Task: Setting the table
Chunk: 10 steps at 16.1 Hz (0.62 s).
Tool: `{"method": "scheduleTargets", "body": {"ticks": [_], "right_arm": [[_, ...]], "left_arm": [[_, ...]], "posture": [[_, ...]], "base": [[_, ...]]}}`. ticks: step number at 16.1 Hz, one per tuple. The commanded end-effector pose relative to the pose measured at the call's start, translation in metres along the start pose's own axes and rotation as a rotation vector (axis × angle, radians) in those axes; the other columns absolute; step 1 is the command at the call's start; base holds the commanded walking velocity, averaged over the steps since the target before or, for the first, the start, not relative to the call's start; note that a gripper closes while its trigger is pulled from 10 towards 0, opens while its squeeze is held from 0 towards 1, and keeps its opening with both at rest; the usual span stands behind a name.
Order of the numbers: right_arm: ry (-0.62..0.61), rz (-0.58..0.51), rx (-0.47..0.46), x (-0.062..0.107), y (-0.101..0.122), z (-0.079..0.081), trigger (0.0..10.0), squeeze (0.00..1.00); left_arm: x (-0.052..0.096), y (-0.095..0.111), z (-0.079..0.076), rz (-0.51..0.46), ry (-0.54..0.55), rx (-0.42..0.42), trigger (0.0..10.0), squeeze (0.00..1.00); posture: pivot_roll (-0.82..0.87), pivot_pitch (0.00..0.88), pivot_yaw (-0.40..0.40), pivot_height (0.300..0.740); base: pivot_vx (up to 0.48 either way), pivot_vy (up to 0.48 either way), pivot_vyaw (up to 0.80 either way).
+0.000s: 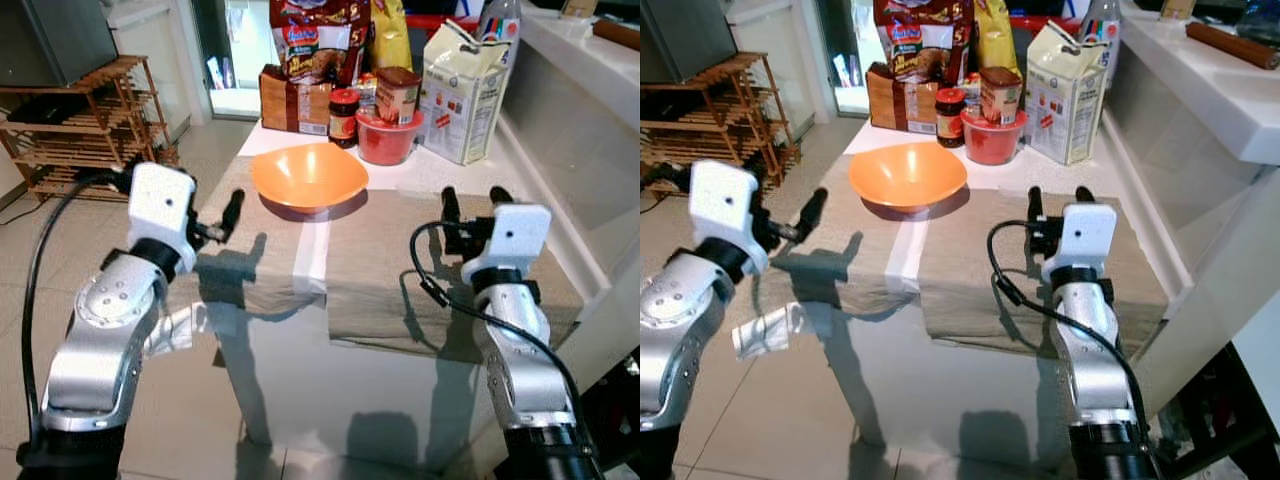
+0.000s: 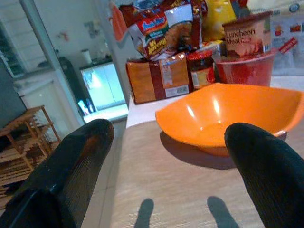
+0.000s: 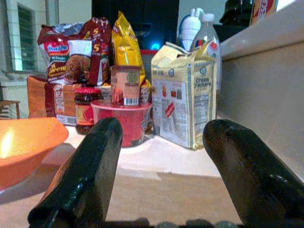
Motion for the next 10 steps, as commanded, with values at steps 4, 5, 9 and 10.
{"method": "scheduleTargets", "body": {"ticks": [4, 5, 9, 10], "right_arm": [[0.031, -0.138, 0.064, -0.011, 0.035, 0.005, 10.0, 0.0], [0.033, -0.14, 0.065, -0.012, 0.036, 0.006, 10.0, 0.0], [0.035, -0.126, 0.064, -0.01, 0.031, 0.007, 10.0, 0.0], [0.035, -0.124, 0.063, -0.009, 0.03, 0.008, 10.0, 0.0]], "left_arm": [[-0.002, 0.022, -0.008, -0.098, -0.026, 0.027, 10.0, 0.0], [-0.001, 0.024, -0.013, -0.106, -0.045, 0.03, 10.0, 0.0], [0.002, 0.032, -0.036, -0.153, -0.141, -0.008, 10.0, 0.0], [0.003, 0.034, -0.041, -0.165, -0.157, -0.057, 10.0, 0.0]], "posture": [[0.01, 0.0, 0.024, 0.74], [0.01, 0.0, 0.024, 0.74], [0.01, 0.0, 0.024, 0.74], [0.02, 0.0, 0.026, 0.74]], "base": [[0.413, 0.195, 0.0], [0.469, 0.0, 0.0], [0.474, 0.0, 0.0], [0.428, 0.0, 0.0]]}}
Point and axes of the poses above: a point about 5 cm out from each wrist's last joint towards the gripper, its own x axis pointing back from the gripper into the wrist, its own y axis along the axis of the wrist's last joint, z = x × y, the point moved 4 cm from there along -x, pointing out of the wrist towards the gripper, and after that the axes turned 11 degrees about -x, right-handed, at the moved point
